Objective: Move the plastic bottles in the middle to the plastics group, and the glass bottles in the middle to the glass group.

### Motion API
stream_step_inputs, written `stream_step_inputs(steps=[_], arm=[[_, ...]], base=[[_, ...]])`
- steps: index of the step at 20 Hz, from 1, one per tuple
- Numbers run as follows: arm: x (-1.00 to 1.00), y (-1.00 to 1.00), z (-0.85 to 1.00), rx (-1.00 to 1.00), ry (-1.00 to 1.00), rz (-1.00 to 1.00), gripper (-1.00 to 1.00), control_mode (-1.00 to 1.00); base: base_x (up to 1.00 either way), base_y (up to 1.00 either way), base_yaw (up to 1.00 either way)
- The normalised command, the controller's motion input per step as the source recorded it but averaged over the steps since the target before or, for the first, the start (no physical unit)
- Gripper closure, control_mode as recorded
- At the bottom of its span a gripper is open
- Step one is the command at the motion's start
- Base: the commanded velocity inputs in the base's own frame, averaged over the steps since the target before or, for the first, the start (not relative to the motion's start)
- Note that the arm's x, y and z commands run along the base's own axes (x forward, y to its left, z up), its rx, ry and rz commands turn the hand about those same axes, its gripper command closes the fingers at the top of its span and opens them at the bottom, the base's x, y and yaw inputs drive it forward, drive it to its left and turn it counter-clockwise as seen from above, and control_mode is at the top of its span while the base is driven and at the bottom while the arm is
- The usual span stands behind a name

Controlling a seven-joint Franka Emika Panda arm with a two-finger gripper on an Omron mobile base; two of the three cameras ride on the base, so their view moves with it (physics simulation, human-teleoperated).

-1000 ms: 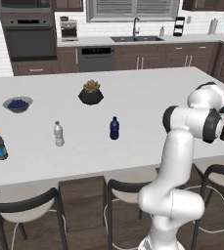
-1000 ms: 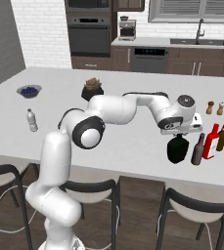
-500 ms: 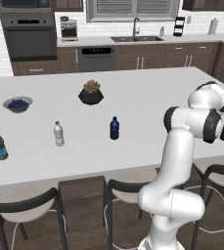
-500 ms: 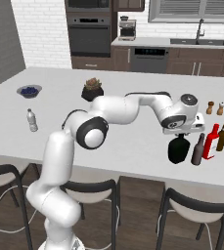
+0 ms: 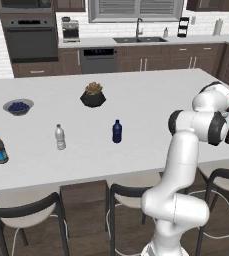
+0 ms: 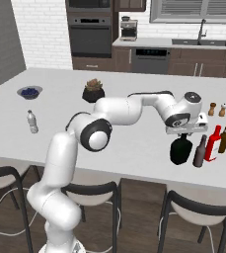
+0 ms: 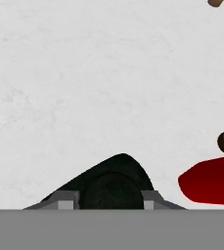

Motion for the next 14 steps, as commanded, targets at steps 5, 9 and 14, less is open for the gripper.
stream_step_inputs(steps=[5, 9, 14], arm=[[0.0, 0.0, 0.0, 0.0, 0.0, 0.0, -1.0, -1.0], [0.0, 0.0, 0.0, 0.0, 0.0, 0.0, -1.0, -1.0], [-0.06, 0.0, 0.0, 0.0, 0.0, 0.0, -1.0, -1.0]], base=[[0.0, 0.0, 0.0], [0.0, 0.0, 0.0], [0.0, 0.0, 0.0]])
